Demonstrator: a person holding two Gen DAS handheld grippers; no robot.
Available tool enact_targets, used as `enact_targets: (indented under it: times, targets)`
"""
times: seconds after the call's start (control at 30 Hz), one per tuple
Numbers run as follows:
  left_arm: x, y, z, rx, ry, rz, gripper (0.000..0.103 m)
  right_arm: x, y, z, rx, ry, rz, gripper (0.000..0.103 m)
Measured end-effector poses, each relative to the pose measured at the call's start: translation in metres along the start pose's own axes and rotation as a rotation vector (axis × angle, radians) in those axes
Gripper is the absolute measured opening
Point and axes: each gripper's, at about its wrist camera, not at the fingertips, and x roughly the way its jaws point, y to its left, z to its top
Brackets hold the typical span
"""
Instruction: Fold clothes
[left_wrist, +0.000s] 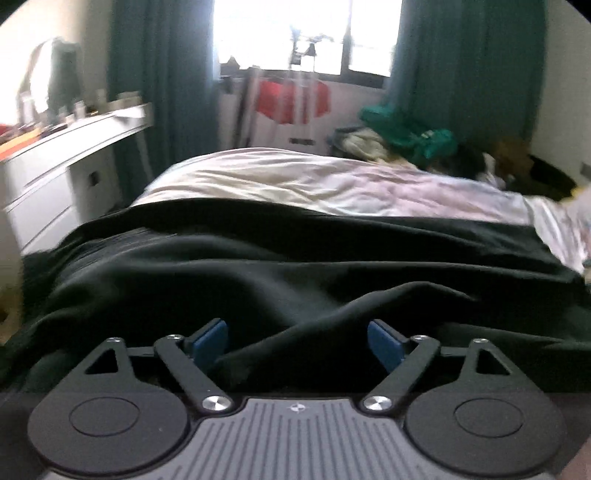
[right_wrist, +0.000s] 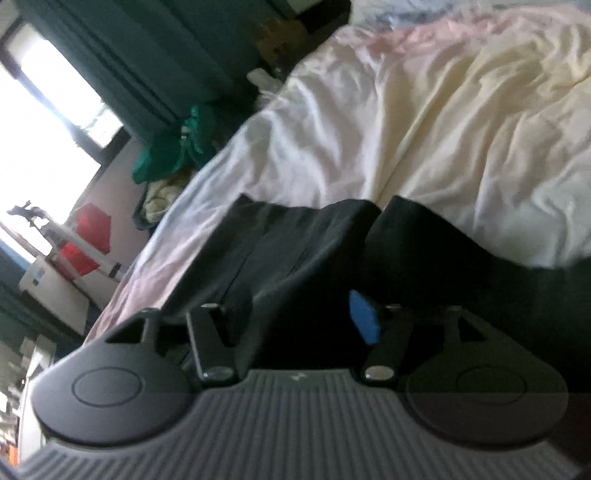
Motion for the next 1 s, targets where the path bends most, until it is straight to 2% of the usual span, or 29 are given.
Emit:
enact_targets:
  times: [0.03,0.13,0.23,0.3,0.33,0.43,0.53,0.57,0.63,0.73,0.83,0.93,0.97,1.0]
  targets:
    - [-0.014,0.006,-0.003,-0.018,-0.015,0.014,0.091,-0.013,0.003,-0.006,-0.018,-0.009,0.014,0.064]
    - [-0.057,0.025,-0.010,-0.072,-0.058,0.055,0.103,-0.049,0.014,-0.017,-0.093,-0.039,0.057,0.075]
    - [-0.099,0.043,-0.018,-0.128,-0.101,0.095,0.103,-0.083,0.026,-0.019,-0.185,-0.071,0.101,0.074]
    - [-0.114,0.058,-0.022,-0.199,-0.110,0.086,0.103,-0.101,0.025,-0.022,-0.196,-0.100,0.109,0.077]
    - [-0.120,0.063,-0.025,-0.232,-0.110,0.091,0.103,-0.108,0.023,-0.024,-0.203,-0.107,0.092,0.083]
    - [-0.138,0.084,-0.035,-0.329,-0.113,0.111,0.103,-0.116,0.015,-0.024,-0.188,-0.139,0.012,0.083]
    - [-0.157,0.105,-0.046,-0.418,-0.111,0.209,0.103,-0.123,-0.001,-0.020,-0.119,-0.178,-0.098,0.083]
    - [-0.163,0.112,-0.048,-0.459,-0.118,0.248,0.103,-0.123,-0.007,-0.018,-0.095,-0.189,-0.152,0.083]
    - [-0.174,0.121,-0.050,-0.518,-0.142,0.268,0.103,-0.123,-0.019,-0.014,-0.060,-0.206,-0.267,0.083]
    - [-0.178,0.127,-0.050,-0.571,-0.153,0.335,0.103,-0.119,-0.039,-0.009,-0.003,-0.210,-0.396,0.083]
    - [-0.175,0.127,-0.049,-0.582,-0.141,0.380,0.103,-0.112,-0.065,-0.009,0.115,-0.173,-0.418,0.083]
    - [-0.168,0.127,-0.049,-0.596,-0.117,0.370,0.103,-0.103,-0.079,-0.009,0.174,-0.129,-0.352,0.071]
    - [-0.166,0.126,-0.049,-0.594,-0.112,0.371,0.103,-0.102,-0.079,-0.010,0.169,-0.121,-0.338,0.060]
    - [-0.164,0.124,-0.050,-0.592,-0.107,0.373,0.103,-0.100,-0.079,-0.010,0.164,-0.114,-0.325,0.054]
